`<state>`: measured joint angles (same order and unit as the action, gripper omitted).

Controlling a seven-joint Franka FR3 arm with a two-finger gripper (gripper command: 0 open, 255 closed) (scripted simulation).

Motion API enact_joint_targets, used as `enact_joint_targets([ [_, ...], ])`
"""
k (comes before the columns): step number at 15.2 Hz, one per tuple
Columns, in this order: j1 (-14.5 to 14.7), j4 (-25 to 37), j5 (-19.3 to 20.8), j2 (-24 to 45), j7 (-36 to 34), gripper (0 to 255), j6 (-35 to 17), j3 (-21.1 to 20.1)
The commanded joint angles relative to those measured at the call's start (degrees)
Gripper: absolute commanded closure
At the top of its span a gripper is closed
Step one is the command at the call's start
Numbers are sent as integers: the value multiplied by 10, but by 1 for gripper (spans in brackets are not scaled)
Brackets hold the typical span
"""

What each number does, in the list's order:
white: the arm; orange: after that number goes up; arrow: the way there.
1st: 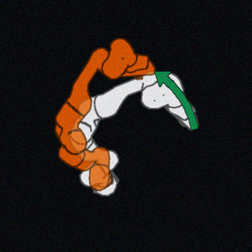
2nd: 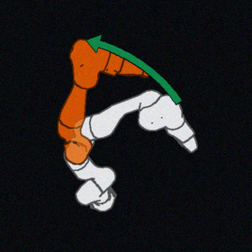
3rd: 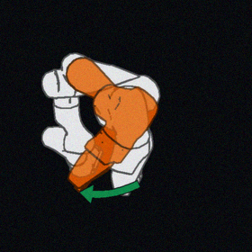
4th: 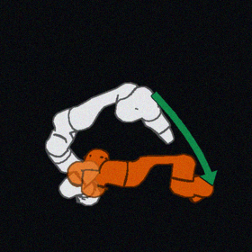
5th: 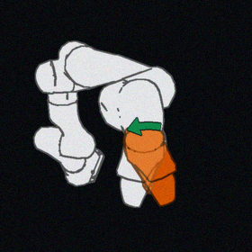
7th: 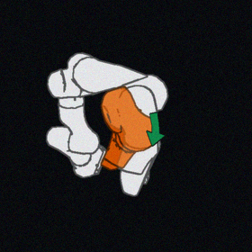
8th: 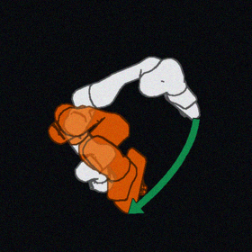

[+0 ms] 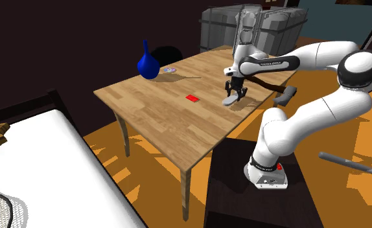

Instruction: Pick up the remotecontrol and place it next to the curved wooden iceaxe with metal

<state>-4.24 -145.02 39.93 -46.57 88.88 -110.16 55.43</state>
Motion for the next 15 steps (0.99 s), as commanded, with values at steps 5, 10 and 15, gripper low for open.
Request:
enact_joint_targets([
  [5, 3, -16, 13, 9, -3, 255, -27, 20],
  [10, 3, -16, 13, 9, -3, 255, -27, 20],
  [15, 3, -16, 13, 9, -3, 0, -27, 20],
])
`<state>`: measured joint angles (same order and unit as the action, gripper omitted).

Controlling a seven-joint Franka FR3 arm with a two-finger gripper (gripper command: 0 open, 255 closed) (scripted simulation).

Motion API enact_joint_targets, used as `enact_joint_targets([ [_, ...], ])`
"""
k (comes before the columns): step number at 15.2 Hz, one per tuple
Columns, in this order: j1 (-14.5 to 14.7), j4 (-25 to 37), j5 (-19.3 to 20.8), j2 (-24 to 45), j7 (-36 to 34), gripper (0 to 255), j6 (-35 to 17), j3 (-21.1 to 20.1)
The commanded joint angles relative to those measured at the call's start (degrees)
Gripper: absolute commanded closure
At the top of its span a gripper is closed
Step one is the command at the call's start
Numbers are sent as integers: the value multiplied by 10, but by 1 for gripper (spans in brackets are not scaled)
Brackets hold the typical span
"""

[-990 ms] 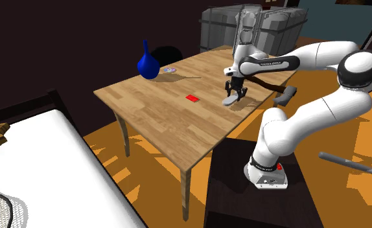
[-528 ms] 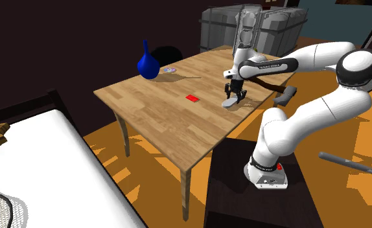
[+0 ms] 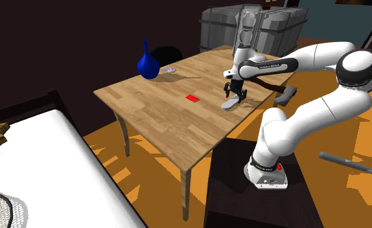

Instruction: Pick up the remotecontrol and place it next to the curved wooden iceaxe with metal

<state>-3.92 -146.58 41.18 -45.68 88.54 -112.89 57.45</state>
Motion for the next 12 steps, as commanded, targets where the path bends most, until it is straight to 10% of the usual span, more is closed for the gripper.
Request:
enact_joint_targets([
  [1, 0, 0, 0, 0, 0, 0, 0, 0],
  [12, -7, 46, -35, -22, 9, 0, 74, -55],
])
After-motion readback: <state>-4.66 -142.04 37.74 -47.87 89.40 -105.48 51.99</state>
